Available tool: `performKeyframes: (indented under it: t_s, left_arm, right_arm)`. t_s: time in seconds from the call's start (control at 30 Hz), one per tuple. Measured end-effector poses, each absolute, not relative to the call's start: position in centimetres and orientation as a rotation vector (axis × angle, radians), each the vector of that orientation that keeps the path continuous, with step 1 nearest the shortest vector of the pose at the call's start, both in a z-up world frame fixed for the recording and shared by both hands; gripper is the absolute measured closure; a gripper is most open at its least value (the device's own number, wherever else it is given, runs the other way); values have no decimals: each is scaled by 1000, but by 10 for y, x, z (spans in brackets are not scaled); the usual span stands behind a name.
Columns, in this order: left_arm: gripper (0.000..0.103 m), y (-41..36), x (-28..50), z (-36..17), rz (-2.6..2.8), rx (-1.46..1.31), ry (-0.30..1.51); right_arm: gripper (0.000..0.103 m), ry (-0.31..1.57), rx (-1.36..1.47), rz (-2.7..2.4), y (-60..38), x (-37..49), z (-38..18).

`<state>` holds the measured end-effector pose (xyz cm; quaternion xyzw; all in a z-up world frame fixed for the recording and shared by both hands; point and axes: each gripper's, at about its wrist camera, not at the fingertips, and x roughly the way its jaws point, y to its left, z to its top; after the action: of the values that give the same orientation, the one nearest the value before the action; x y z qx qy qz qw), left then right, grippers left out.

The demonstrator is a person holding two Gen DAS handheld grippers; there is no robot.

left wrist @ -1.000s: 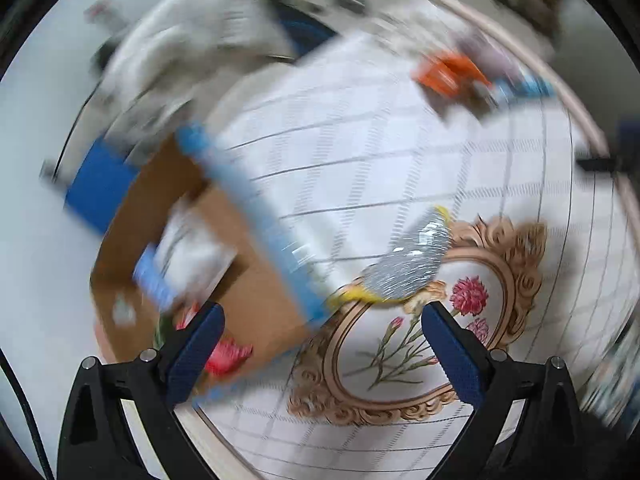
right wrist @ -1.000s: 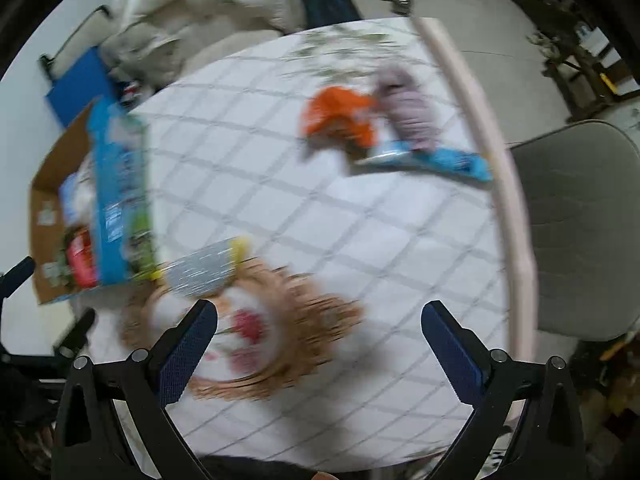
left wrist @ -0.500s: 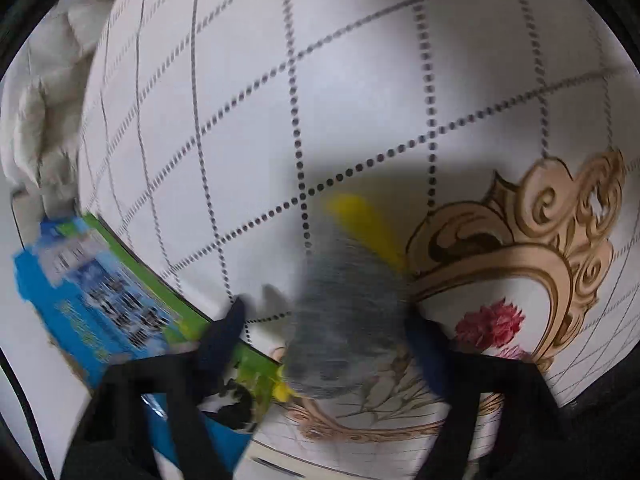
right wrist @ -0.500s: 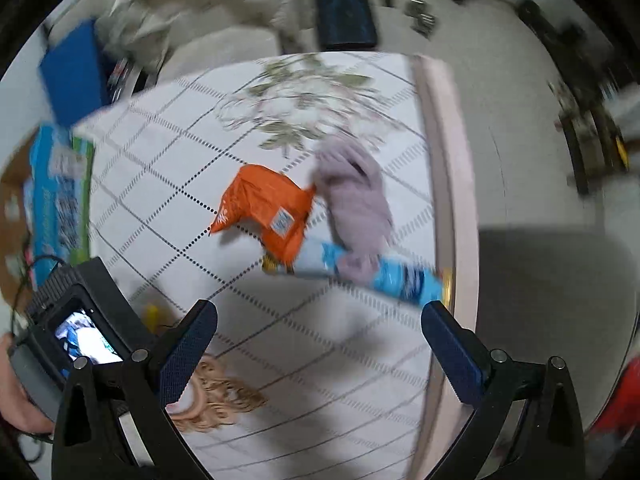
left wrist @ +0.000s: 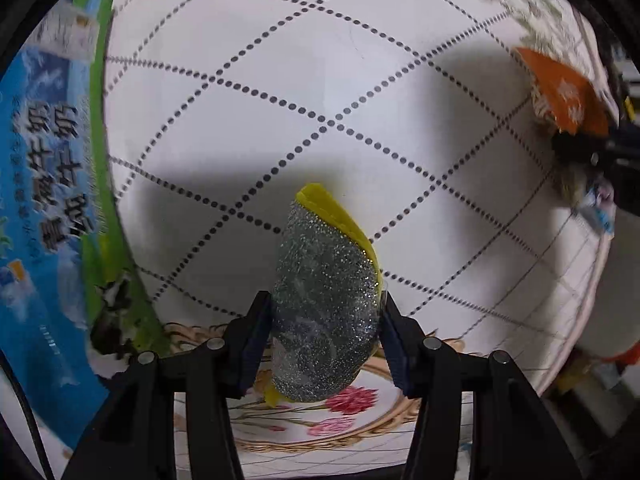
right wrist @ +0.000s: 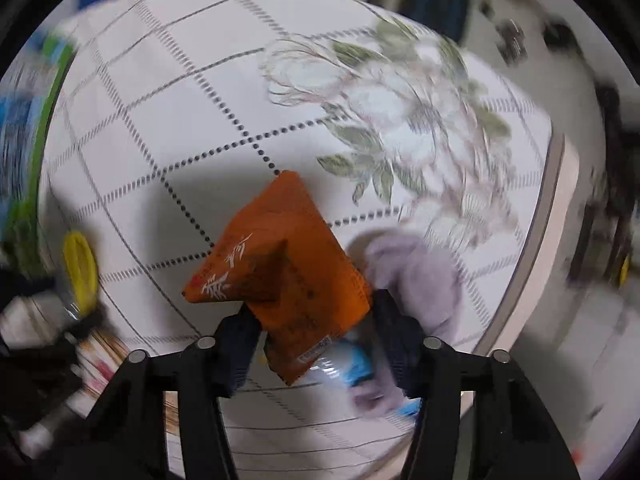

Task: Organize soft objects
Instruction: 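Grasp the silver foil item with the left tool while the right grasps the orange bag, then place the foil item and orange bag into the box, opening both tools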

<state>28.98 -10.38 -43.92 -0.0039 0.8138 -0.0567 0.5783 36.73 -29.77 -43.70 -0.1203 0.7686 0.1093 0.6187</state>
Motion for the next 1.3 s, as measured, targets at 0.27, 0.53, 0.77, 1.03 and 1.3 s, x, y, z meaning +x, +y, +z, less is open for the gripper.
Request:
performKeyframes:
  t_s: [0.27, 0.53, 0.77, 1.03, 1.3]
  left_arm:
    - [52, -81, 263, -445, -199, -139, 1959]
    - [43, -104, 244, -436, -278, -35, 1963]
    - [47, -121, 223, -439, -286, 111, 1938]
    - [63, -126, 210, -402, -221, 66, 1796]
    - [63, -109, 234, -331, -227, -24, 1634]
  right_arm:
    - [20, 1884, 54, 240, -314, 352, -428]
    - [15, 1778, -118, 303, -303, 372, -409]
    - [16, 1776, -254, 331, -280, 378, -434]
    - [60, 1757, -203, 231, -281, 356, -426]
    - [60, 1616, -43, 229, -273, 321, -335]
